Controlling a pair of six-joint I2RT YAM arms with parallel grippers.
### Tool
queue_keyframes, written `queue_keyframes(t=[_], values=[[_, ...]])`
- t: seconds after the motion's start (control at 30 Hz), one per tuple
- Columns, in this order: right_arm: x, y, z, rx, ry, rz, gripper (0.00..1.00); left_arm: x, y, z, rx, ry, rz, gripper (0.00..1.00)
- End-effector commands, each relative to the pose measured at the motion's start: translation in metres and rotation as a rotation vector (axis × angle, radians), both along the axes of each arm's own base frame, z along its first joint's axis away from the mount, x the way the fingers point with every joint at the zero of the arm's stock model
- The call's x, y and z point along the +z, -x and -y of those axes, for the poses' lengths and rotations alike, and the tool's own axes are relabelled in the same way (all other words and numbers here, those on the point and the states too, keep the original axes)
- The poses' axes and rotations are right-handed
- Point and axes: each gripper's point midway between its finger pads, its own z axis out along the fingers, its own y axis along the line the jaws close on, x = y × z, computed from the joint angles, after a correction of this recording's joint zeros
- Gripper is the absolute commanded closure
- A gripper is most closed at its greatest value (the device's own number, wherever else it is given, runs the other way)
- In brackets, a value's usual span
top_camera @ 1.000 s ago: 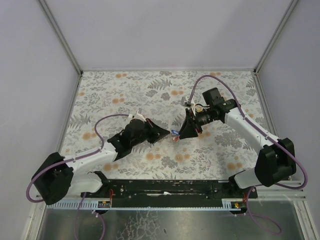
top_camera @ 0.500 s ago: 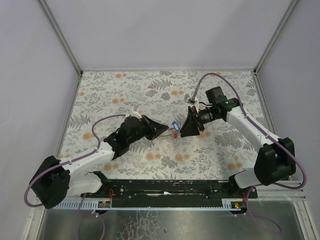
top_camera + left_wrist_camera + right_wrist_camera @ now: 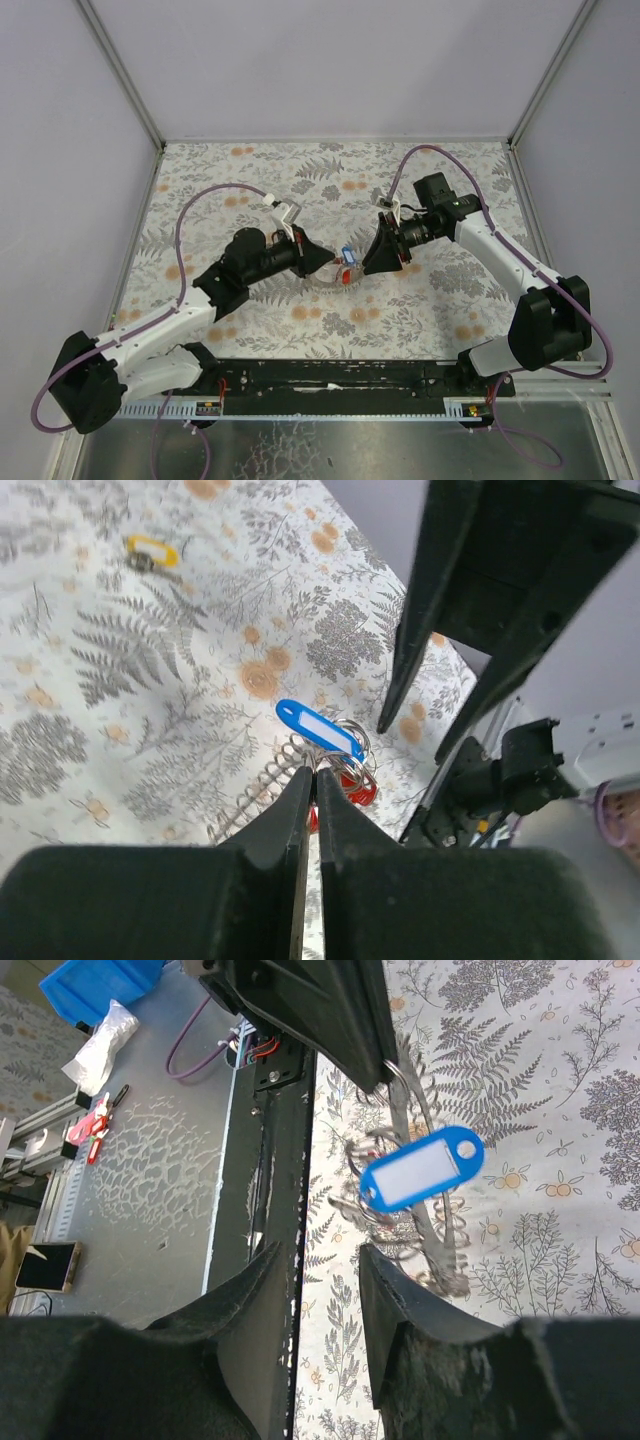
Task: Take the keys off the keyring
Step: Pick up the keyring from the center of the board.
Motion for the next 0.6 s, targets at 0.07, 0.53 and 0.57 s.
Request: queue_keyframes(t=[0.07,0.53,0.57], values=[[0.016,0.002,-0.001,0.028,-0.056,0.031,0.57,0.027,-0.003,-0.006,-0.058,-0.071,0.286,1.0],[0.033,0.001,-0.001,0.016,-0.054,0.063,0.57,0.034,-0.021,-0.002,0.159,0.134,-0.125,1.0],[0.035,0.001,-0.001,0.014,-0.049,0.07,0.57,0.035,-0.021,-0.001,0.172,0.157,-0.148,1.0]])
